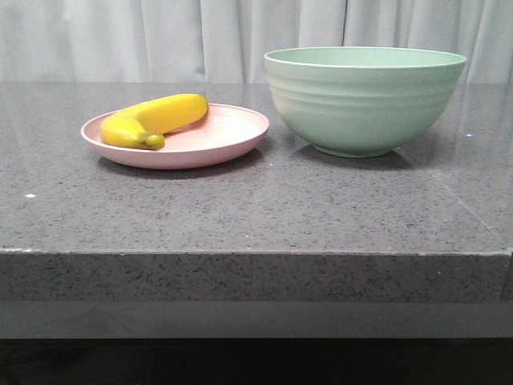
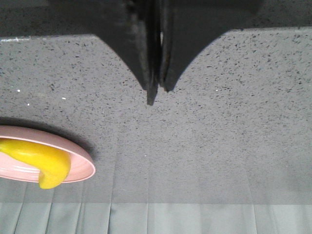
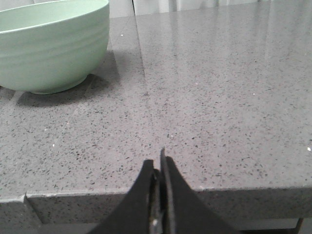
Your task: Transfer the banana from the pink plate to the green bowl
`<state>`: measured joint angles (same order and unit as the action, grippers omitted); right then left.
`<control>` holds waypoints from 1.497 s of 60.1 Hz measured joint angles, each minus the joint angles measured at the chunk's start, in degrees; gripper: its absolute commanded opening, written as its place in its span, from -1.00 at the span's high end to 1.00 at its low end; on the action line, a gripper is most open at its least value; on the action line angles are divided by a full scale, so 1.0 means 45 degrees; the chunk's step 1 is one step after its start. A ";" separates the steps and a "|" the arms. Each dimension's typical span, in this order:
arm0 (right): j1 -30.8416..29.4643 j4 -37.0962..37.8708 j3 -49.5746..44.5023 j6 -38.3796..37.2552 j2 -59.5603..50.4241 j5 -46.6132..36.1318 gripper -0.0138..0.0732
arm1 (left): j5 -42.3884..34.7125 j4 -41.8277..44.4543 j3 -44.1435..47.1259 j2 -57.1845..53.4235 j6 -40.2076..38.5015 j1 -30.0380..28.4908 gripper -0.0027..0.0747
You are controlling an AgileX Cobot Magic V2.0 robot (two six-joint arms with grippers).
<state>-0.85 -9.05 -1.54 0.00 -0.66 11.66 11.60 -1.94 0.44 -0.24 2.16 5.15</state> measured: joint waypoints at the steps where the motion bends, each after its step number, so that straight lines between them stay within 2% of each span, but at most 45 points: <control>1: 0.0000 0.0000 0.0000 0.0000 0.0000 0.0000 0.84 | 0.0000 0.0000 0.0000 0.0000 0.0000 0.0000 0.98; 48: 0.0000 0.0000 0.0000 0.0000 0.0000 -0.0247 0.84 | -0.0465 0.0000 -0.0127 0.0000 0.0000 0.0000 0.98; 59: 0.0000 0.0416 0.1758 0.0000 0.0000 0.0962 0.83 | -0.0186 0.0000 -0.1989 0.0392 0.0000 0.0000 0.98; 68: 0.0000 0.1059 0.4311 0.0000 0.1264 0.1844 0.83 | 0.0380 0.0000 -0.4385 0.2682 0.0000 0.0000 0.98; 76: 0.0000 0.1322 0.5776 0.0000 0.3001 0.2105 0.83 | 0.0980 0.0000 -0.6025 0.4926 0.0000 0.0000 0.98; 86: 0.0000 0.1404 0.6532 0.0000 0.4393 0.2158 0.83 | 0.0973 0.0000 -0.6684 0.6309 0.0000 0.0000 0.97; 90: 0.0000 0.1428 0.6560 0.0000 0.4525 0.2158 0.76 | 0.0832 0.0000 -0.6716 0.6356 0.0000 0.0000 0.83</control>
<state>-0.85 -2.62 27.98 0.00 19.70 21.37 15.35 -1.94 -29.78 28.36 2.16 5.15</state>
